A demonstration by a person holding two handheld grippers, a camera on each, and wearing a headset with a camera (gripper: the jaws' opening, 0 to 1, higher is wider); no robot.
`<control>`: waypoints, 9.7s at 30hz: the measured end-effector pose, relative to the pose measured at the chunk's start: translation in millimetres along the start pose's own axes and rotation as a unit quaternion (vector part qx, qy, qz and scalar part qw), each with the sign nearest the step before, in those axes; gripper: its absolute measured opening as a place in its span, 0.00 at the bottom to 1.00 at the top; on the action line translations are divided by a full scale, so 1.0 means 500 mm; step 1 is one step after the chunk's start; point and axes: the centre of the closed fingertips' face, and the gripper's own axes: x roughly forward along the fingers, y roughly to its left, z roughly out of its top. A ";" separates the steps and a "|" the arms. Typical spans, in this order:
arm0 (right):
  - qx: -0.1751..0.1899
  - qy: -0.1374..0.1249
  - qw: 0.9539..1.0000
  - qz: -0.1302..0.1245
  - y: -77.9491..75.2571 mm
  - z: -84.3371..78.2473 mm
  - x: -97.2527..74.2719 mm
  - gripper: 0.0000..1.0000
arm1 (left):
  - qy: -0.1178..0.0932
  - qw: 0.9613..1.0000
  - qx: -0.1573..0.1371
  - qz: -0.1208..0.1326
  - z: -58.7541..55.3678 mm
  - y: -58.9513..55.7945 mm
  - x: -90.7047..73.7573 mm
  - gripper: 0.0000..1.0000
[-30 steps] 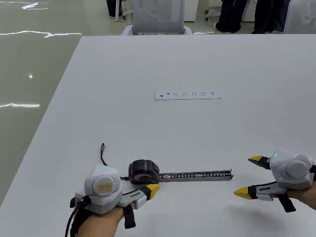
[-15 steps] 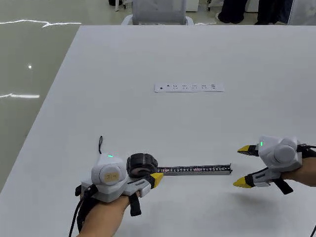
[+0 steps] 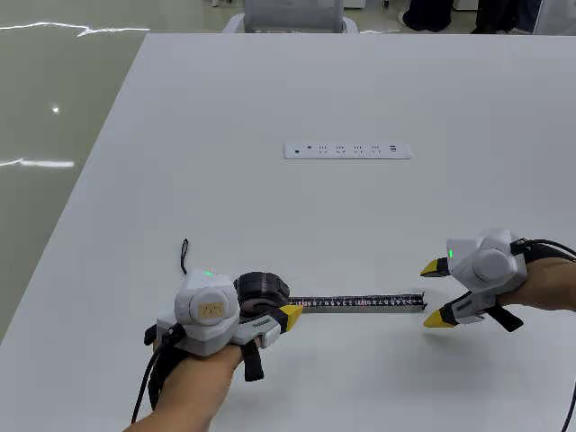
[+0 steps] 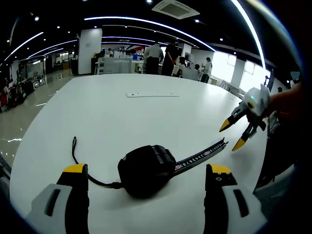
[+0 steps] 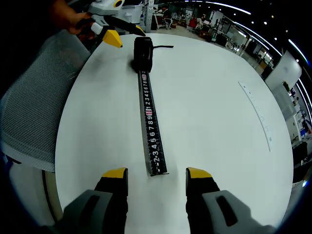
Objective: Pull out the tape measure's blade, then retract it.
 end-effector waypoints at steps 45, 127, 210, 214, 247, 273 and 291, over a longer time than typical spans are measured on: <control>0.008 0.066 0.996 0.064 0.005 -0.020 0.031 0.14 | 0.009 1.000 -0.025 0.009 -0.011 -0.003 0.025 0.99; 0.040 0.073 0.994 0.065 0.004 -0.021 0.033 0.14 | 0.080 0.994 -0.047 0.060 -0.052 0.004 0.118 0.70; 0.061 0.063 0.995 0.050 0.008 0.015 0.052 0.14 | 0.074 0.996 -0.027 0.052 -0.053 0.006 0.120 0.68; 0.063 0.062 0.995 0.049 0.008 0.019 0.053 0.14 | 0.075 0.995 -0.026 0.052 -0.052 0.006 0.119 0.68; 0.063 0.050 0.995 0.051 0.012 0.052 0.067 0.15 | 0.075 0.996 -0.018 0.044 -0.051 0.006 0.119 0.68; 0.064 0.048 0.995 0.054 0.013 0.070 0.077 0.15 | 0.073 0.996 -0.019 0.044 -0.051 0.005 0.119 0.69; 0.064 0.049 0.995 0.056 0.014 0.088 0.087 0.15 | 0.072 0.996 -0.020 0.044 -0.049 0.004 0.118 0.69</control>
